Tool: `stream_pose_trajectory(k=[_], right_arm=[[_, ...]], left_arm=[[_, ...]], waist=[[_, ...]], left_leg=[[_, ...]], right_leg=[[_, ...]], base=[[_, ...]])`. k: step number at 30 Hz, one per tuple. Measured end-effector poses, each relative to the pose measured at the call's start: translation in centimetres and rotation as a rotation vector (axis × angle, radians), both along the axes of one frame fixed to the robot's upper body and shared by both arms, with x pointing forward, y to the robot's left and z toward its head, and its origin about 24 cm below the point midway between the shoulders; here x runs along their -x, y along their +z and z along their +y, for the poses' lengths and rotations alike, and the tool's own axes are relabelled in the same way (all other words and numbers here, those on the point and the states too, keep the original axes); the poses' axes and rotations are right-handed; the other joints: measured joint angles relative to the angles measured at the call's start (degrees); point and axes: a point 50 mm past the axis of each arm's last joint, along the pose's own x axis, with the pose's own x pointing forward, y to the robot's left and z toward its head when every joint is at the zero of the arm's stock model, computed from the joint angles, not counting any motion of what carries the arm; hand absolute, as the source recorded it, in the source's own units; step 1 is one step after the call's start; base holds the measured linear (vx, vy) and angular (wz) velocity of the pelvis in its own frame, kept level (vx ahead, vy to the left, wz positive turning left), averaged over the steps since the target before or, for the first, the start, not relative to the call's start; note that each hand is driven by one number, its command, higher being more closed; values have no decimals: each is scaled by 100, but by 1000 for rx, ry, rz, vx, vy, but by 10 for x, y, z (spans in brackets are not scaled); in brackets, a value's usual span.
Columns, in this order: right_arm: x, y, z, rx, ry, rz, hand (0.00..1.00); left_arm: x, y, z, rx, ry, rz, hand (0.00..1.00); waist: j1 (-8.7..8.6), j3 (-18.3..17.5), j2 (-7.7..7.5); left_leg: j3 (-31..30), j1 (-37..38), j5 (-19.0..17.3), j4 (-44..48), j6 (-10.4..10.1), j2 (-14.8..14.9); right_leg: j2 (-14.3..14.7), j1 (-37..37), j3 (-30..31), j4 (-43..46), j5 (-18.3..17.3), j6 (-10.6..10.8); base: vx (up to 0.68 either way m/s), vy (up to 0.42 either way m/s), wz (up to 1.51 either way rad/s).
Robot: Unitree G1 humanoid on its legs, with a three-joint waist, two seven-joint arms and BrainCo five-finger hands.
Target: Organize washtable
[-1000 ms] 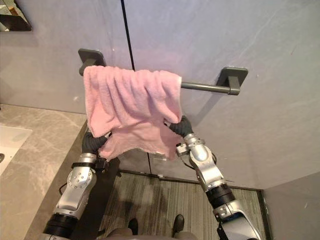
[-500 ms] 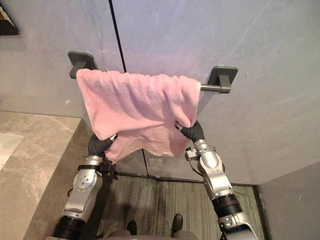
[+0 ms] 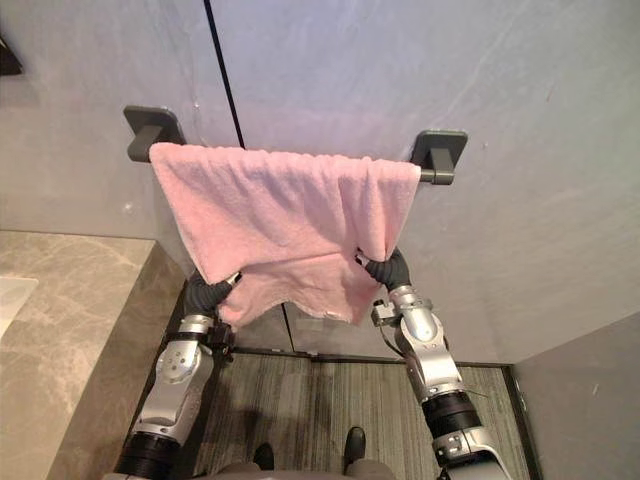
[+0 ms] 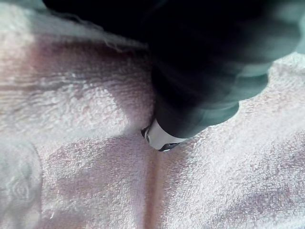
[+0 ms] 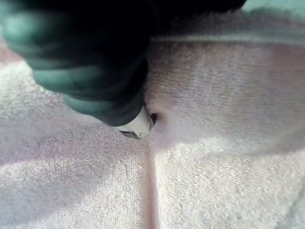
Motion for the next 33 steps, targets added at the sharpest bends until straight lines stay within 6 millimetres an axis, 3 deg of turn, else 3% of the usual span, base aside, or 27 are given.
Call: stream_pose_trajectory(k=[12,13,14,15,19,24,33], right_arm=[[0,-5,15,-9,43,13,100],[0,-5,17,-6,46,11,0],[0,-6,18,-11,46,12,0],[0,-6,18,-11,45,14,0],[1,-8,17,-2,31,18,0],[4,-13,10,-4,-22,33,0],[34,-38,3,5,-88,122,0]], left_arm=[[1,-7,12,44,56,32,100],[1,-8,14,44,62,35,100],[1,-8,15,45,67,36,100],[1,-8,16,45,71,36,0],[5,-11,25,47,114,47,0],[6,-12,26,52,135,52,0],[27,-30,19,106,174,124,0]], waist=[[-3,-2,14],[-10,-2,14],[-21,-2,14],[-25,-2,14],[-134,-2,13],[-126,-3,12],[-123,-3,13]], left_leg=[[69,126,6,-131,2,-10],[69,134,6,-137,2,-10],[69,142,7,-145,3,-9],[68,146,7,-149,3,-10],[23,161,11,-180,9,-15],[2,161,9,-167,9,-9],[50,165,1,-115,9,8]], right_leg=[[8,26,27,-24,-4,6],[8,31,24,-24,-4,6],[8,35,22,-25,-5,8],[8,37,21,-25,-6,9],[0,64,-44,-26,-26,37],[-8,87,-20,-16,-44,52],[5,95,41,-4,-41,48]], base=[[-4,-1,-2],[0,0,0],[0,0,0],[0,0,0],[0,-2,5],[1,0,3],[-16,-3,-1]])
